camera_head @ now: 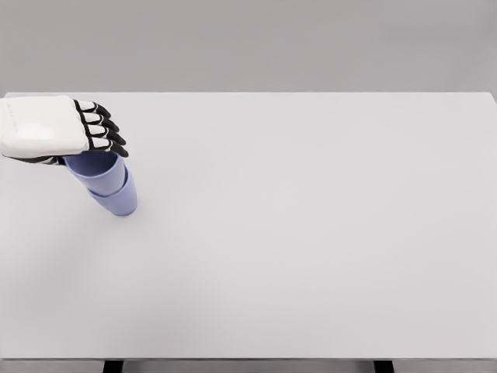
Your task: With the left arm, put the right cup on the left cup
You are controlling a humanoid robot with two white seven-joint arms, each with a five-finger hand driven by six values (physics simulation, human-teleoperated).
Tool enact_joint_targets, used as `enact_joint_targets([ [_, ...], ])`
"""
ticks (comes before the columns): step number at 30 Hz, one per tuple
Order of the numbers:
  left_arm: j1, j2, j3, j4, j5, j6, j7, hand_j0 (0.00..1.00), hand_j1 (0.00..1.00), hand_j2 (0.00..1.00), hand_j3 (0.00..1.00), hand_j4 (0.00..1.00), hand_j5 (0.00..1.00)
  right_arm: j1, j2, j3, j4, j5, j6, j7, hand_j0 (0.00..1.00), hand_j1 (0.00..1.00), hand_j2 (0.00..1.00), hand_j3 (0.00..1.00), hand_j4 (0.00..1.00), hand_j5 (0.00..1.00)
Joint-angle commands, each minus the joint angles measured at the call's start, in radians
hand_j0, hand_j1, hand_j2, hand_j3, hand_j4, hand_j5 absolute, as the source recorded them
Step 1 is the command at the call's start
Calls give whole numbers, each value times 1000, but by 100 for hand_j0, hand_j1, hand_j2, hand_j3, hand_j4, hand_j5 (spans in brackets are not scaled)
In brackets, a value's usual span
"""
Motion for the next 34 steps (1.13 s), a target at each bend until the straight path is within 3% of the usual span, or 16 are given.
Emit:
enact_joint_targets([
  [1, 0, 0, 2, 0, 4, 1, 0, 86, 86, 86, 86, 86, 86, 2, 0, 0, 0, -1, 0, 0, 100, 100, 100, 100, 100, 100],
  [10, 0, 0, 2, 0, 4, 1, 0, 86, 86, 86, 86, 86, 86, 0, 0, 0, 0, -1, 0, 0, 100, 100, 100, 100, 100, 100],
  [21, -8, 13, 13, 0, 4, 1, -1, 100, 100, 100, 100, 100, 100, 2, 0, 0, 0, 1, 0, 0, 100, 100, 100, 100, 100, 100],
  [34, -17, 26, 65, 0, 4, 1, -3, 100, 100, 100, 100, 100, 100, 0, 0, 0, 0, 1, 0, 0, 100, 100, 100, 100, 100, 100],
])
